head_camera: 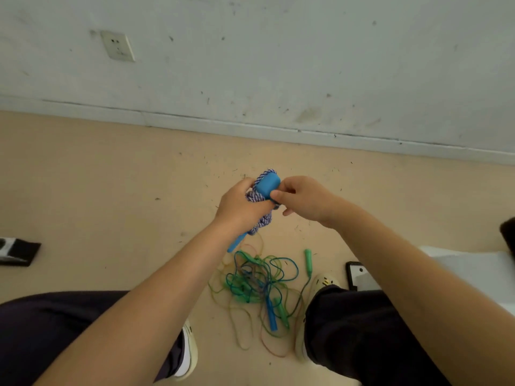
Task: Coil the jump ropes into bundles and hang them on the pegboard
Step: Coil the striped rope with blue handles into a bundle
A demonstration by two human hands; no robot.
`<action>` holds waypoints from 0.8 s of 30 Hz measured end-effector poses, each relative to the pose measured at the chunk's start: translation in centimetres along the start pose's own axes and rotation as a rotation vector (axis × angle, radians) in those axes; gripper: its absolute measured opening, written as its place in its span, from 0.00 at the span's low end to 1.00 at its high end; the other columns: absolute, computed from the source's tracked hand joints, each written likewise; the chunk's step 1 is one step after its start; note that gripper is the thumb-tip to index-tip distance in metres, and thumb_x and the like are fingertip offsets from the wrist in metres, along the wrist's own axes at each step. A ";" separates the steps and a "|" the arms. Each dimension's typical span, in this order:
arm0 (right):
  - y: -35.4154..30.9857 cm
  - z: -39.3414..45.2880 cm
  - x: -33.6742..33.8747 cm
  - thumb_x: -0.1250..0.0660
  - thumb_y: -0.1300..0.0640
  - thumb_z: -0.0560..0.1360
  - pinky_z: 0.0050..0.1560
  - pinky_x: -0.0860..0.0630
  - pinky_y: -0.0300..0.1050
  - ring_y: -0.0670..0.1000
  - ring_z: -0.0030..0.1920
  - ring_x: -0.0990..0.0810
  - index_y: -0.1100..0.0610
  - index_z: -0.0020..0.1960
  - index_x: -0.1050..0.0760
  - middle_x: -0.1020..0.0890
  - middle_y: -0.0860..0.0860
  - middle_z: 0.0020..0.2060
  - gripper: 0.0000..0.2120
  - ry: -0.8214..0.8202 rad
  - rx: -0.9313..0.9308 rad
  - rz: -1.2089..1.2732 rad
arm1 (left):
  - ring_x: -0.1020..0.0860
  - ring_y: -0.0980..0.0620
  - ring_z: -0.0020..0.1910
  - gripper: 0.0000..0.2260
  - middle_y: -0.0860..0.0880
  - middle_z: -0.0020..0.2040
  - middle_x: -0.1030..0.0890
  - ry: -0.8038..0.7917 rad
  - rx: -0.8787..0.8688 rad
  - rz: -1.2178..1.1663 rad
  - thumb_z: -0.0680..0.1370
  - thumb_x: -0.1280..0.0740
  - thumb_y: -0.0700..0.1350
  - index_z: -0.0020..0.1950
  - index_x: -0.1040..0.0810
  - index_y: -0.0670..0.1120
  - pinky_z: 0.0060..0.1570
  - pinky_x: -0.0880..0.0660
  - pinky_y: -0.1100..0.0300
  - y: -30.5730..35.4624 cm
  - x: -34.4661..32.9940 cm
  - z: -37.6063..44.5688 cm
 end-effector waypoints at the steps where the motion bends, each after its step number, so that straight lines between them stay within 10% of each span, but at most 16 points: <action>1: -0.2 -0.6 0.1 0.34 0.52 0.79 0.45 0.22 0.45 0.50 0.39 0.17 0.55 0.41 0.25 0.20 0.50 0.40 0.11 0.006 -0.003 -0.058 | 0.19 0.50 0.33 0.12 0.52 0.41 0.18 0.023 -0.047 0.044 0.71 0.25 0.49 0.53 0.21 0.54 0.28 0.21 0.55 0.5 0.0 -0.6; 8: -0.8 -4.2 1.1 0.32 0.67 0.76 0.47 0.20 0.43 0.48 0.39 0.21 0.57 0.38 0.31 0.25 0.52 0.36 0.12 0.063 0.069 0.741 | 0.19 0.56 0.35 0.10 0.53 0.39 0.18 0.101 -0.142 -0.105 0.72 0.24 0.49 0.51 0.21 0.55 0.34 0.21 0.57 3.5 1.1 -3.5; 24: -0.2 -4.1 2.8 0.33 0.63 0.78 0.38 0.19 0.41 0.48 0.33 0.17 0.58 0.42 0.31 0.21 0.54 0.36 0.09 0.313 0.016 1.157 | 0.17 0.48 0.42 0.14 0.50 0.48 0.15 -0.166 -0.082 -0.550 0.68 0.24 0.48 0.50 0.18 0.62 0.36 0.21 0.53 4.7 0.4 -4.9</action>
Point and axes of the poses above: each hand's wrist, its own z-axis towards the middle knuckle, its own x-axis out of the back of the hand, y = z × x, the point moved 4 cm from there along z, towards the middle knuckle
